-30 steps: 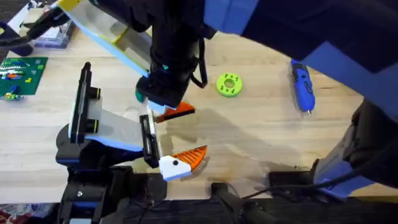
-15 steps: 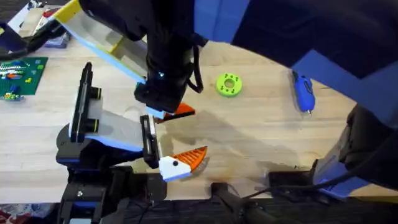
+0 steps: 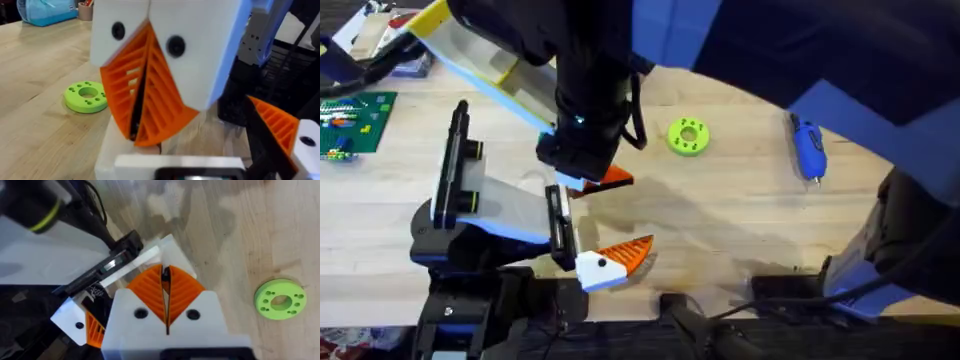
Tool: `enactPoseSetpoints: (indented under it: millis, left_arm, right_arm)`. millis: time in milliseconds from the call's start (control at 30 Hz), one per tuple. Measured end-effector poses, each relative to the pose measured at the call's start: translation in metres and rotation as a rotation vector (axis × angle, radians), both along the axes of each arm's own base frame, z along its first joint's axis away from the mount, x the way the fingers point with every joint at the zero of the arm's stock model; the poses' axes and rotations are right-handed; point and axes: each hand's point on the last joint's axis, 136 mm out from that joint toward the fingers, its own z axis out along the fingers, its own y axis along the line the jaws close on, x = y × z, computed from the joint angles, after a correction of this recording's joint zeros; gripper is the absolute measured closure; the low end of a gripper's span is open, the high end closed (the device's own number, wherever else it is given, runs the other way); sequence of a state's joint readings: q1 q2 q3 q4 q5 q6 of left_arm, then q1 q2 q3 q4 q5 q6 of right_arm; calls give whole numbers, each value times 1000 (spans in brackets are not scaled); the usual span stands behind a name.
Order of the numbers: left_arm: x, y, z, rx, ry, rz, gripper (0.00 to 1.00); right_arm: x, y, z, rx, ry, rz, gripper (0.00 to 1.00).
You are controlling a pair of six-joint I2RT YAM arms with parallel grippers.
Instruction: Pick up the gripper from the table and insert it into the empty holder that is missing its gripper. Then pick up a screw, insert it into the mounting hole, and use the screwdriver to tighten it. Finally, clean up the table by picking up the vegetable and placing it into the bucket.
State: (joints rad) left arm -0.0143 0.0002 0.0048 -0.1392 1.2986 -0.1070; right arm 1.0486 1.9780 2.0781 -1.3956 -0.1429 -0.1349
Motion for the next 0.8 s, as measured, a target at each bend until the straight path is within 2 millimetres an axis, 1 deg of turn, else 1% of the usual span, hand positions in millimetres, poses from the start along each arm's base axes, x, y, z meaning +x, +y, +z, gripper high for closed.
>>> enactPoseSetpoints:
  millis: [467, 567, 600, 633, 767, 800]
  left_arm:
    - [0, 0, 0, 0, 0, 0, 14]
    - [0, 0, 0, 0, 0, 1, 14]
    - [0, 0, 0, 0, 0, 1, 14]
    - [0, 0, 0, 0, 0, 1, 14]
    - [0, 0, 0, -1, 3, 1, 14]
    - [0, 0, 0, -1, 3, 1, 14]
  right_arm:
    - [0, 0, 0, 0, 0, 0, 998]
    - [-1, 0, 0, -1, 3, 0, 923]
    - [-1, 0, 0, -1, 5, -1, 862]
    - [-1, 0, 0, -1, 6, -1, 758]
    - [1, -5, -1, -22, -2, -6, 163]
    - [3, -7, -1, -27, -5, -10, 60]
